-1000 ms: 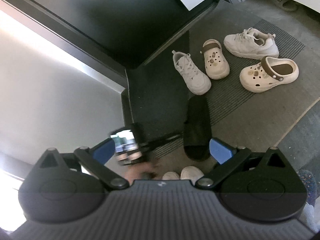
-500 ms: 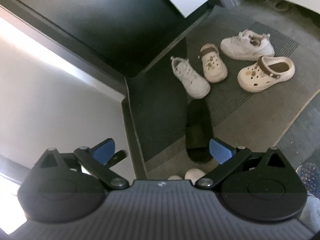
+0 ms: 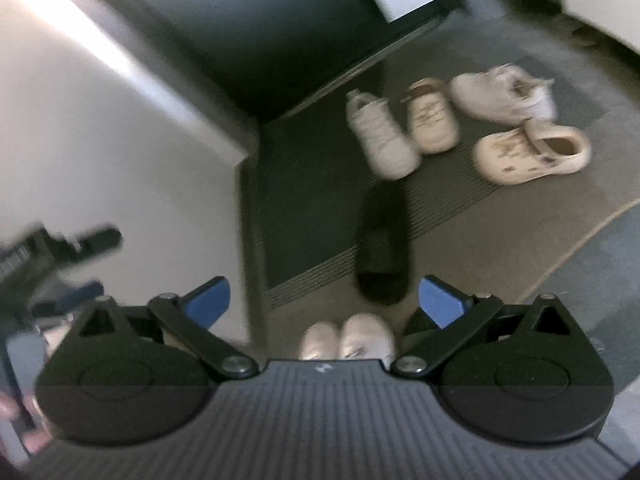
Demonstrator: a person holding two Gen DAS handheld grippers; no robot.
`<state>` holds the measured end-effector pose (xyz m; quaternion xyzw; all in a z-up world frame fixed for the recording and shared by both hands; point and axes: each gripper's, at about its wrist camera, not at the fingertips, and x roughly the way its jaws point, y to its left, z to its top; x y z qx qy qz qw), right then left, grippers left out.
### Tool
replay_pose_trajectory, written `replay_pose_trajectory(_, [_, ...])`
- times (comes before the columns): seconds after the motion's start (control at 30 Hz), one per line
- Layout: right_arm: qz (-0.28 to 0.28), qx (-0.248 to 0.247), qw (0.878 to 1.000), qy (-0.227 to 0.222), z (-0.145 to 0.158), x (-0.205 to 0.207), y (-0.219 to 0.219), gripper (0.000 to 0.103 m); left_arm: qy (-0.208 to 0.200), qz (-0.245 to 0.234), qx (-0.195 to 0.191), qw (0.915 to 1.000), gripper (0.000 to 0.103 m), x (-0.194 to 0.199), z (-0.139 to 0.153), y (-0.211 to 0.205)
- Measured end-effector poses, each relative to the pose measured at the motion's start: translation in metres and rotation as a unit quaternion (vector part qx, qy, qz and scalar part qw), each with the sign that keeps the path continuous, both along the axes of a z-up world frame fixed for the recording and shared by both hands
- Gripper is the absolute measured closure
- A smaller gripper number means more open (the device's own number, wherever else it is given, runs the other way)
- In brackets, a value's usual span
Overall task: Organize scattered shoes
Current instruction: 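Lower the right tool onto the black slide on the floor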
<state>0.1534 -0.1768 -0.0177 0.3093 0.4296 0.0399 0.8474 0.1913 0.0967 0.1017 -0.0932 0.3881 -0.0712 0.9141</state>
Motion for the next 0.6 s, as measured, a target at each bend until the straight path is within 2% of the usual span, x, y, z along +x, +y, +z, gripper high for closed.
replay_pose_trajectory(0.1, [0.081, -0.068, 0.994, -0.006, 0.002, 0.019, 0.023, 0.000, -0.031, 0.041, 0.004, 0.9987, 0.000, -0.013, 0.019, 0.016])
replay_pose_trajectory(0.17, [0.152, -0.108, 0.983, -0.002, -0.003, 0.042, 0.042, 0.000, -0.017, 0.048, -0.013, 0.9986, 0.000, -0.017, 0.021, 0.024])
replay_pose_trajectory(0.3, [0.303, -0.174, 0.937, -0.017, -0.018, 0.081, 0.081, 0.000, 0.007, 0.050, -0.036, 0.9981, 0.000, -0.022, 0.017, 0.033])
replay_pose_trajectory(0.33, [0.344, -0.193, 0.918, -0.037, -0.022, 0.086, 0.092, 0.000, 0.006, 0.053, -0.036, 0.9980, 0.000, -0.025, 0.016, 0.034])
replay_pose_trajectory(0.37, [0.386, -0.219, 0.894, -0.060, -0.028, 0.091, 0.104, 0.000, 0.004, 0.055, -0.035, 0.9979, 0.000, -0.027, 0.015, 0.036])
replay_pose_trajectory(0.4, [0.411, -0.239, 0.876, -0.076, -0.033, 0.093, 0.112, 0.000, 0.002, 0.058, -0.029, 0.9979, 0.000, -0.027, 0.010, 0.036])
replay_pose_trajectory(0.43, [0.445, -0.262, 0.851, -0.090, -0.042, 0.095, 0.121, 0.000, 0.000, 0.062, -0.021, 0.9978, 0.000, -0.029, 0.008, 0.035])
replay_pose_trajectory(0.47, [0.488, -0.288, 0.817, -0.103, -0.055, 0.098, 0.131, 0.000, 0.002, 0.065, -0.023, 0.9976, 0.000, -0.030, 0.004, 0.036])
replay_pose_trajectory(0.5, [0.518, -0.306, 0.791, -0.109, -0.065, 0.101, 0.138, 0.000, 0.005, 0.068, -0.030, 0.9972, 0.000, -0.030, 0.002, 0.038])
replay_pose_trajectory(0.53, [0.546, -0.321, 0.767, -0.104, -0.076, 0.104, 0.143, 0.000, 0.005, 0.071, -0.034, 0.9969, 0.000, -0.030, 0.003, 0.039])
replay_pose_trajectory(0.57, [0.583, -0.343, 0.731, -0.092, -0.093, 0.108, 0.151, 0.000, -0.002, 0.076, -0.035, 0.9965, 0.000, -0.031, 0.004, 0.039])
replay_pose_trajectory(0.6, [0.607, -0.357, 0.705, -0.084, -0.105, 0.113, 0.156, 0.000, -0.014, 0.084, -0.032, 0.9959, 0.000, -0.032, 0.007, 0.039])
